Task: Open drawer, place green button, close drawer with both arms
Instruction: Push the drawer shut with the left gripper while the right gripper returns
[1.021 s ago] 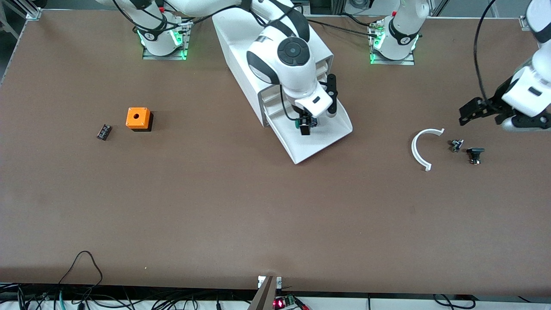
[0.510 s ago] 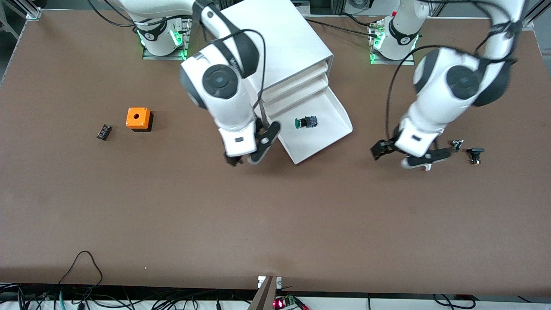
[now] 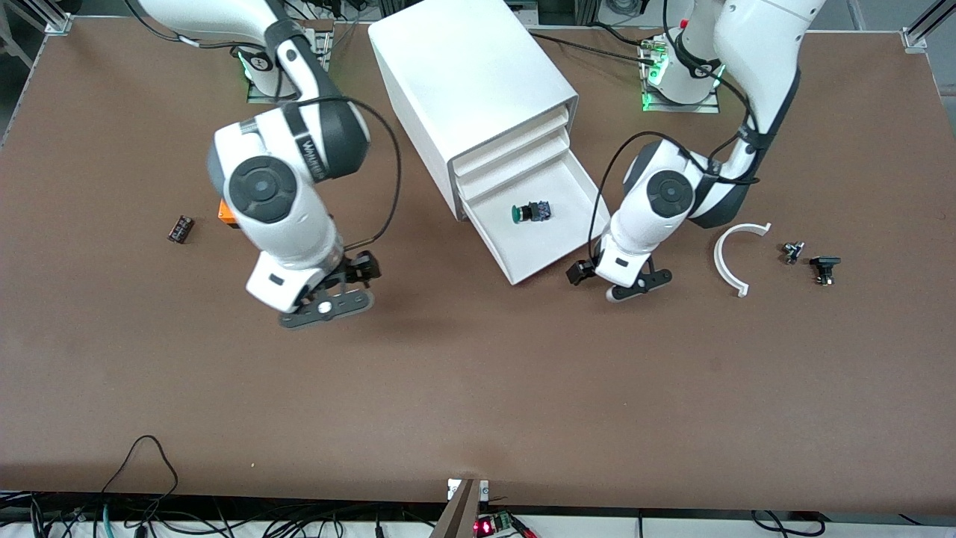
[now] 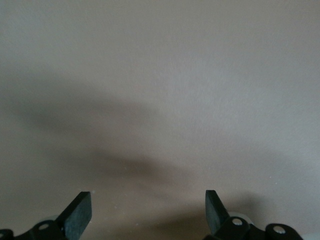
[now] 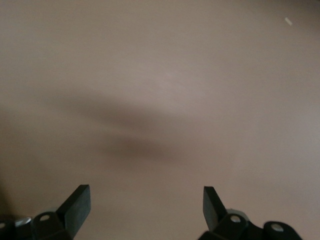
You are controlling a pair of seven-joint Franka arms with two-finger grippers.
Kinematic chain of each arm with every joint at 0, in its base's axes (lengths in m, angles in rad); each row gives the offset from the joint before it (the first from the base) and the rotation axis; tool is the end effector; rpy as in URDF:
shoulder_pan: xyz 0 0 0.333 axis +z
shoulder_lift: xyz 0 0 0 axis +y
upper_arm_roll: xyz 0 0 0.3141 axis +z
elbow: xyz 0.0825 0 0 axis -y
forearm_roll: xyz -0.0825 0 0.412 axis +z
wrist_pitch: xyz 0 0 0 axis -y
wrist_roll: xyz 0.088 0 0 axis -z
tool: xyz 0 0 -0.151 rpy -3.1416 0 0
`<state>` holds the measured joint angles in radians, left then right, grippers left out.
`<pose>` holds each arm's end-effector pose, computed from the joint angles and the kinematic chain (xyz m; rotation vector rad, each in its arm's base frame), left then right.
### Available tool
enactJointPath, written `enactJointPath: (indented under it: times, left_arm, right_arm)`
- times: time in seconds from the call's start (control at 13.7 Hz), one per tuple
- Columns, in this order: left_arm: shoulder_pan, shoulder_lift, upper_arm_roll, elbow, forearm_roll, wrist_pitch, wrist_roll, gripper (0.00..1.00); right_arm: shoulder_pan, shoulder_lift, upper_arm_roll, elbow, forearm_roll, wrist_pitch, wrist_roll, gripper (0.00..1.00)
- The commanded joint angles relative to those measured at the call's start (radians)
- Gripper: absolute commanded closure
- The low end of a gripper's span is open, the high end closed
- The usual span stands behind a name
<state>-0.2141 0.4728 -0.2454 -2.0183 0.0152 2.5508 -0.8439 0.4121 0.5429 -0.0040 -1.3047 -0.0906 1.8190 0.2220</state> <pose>0.5643 -0.2822 0.1604 2.9558 0.6024 -0.0038 0.6794 0.2820 0.3731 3.0308 0.3197 0.0009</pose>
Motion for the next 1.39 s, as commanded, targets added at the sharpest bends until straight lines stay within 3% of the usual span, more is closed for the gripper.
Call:
enactJointPath:
  times: [0.0,0.29,0.51,0.8,0.88,1.02,1.31]
  left_arm:
    - [-0.044,0.009,0.021,0.007,-0.014,-0.001,-0.014,0.00]
    - [-0.094,-0.037,0.002,-0.060,-0.012,-0.003,0.002,0.00]
    - [-0.105,-0.068,-0.052,-0.118,-0.012,-0.014,0.002,0.00]
    - [-0.105,-0.117,-0.158,-0.181,-0.012,-0.026,0.005,0.00]
    - [-0.105,-0.128,-0.170,-0.189,-0.012,-0.046,0.006,0.00]
    - [-0.103,-0.132,-0.178,-0.194,-0.012,-0.050,0.006,0.00]
    - [-0.102,-0.154,-0.204,-0.211,-0.012,-0.052,0.005,0.00]
  right_arm:
    - [-0.126,-0.119,0.018,-0.073,-0.008,-0.049,0.046,0.00]
    - [-0.272,-0.248,0.021,-0.146,-0.020,-0.050,0.046,0.00]
    - [-0.360,-0.371,0.018,-0.277,-0.011,-0.067,0.045,0.00]
    - [-0.381,-0.397,-0.063,-0.286,0.005,-0.135,-0.166,0.00]
    - [-0.384,-0.403,-0.079,-0.292,0.058,-0.136,-0.203,0.00]
    - [-0.383,-0.434,-0.082,-0.301,0.066,-0.150,-0.210,0.00]
    - [-0.381,-0.615,-0.071,-0.532,0.054,-0.060,-0.223,0.00]
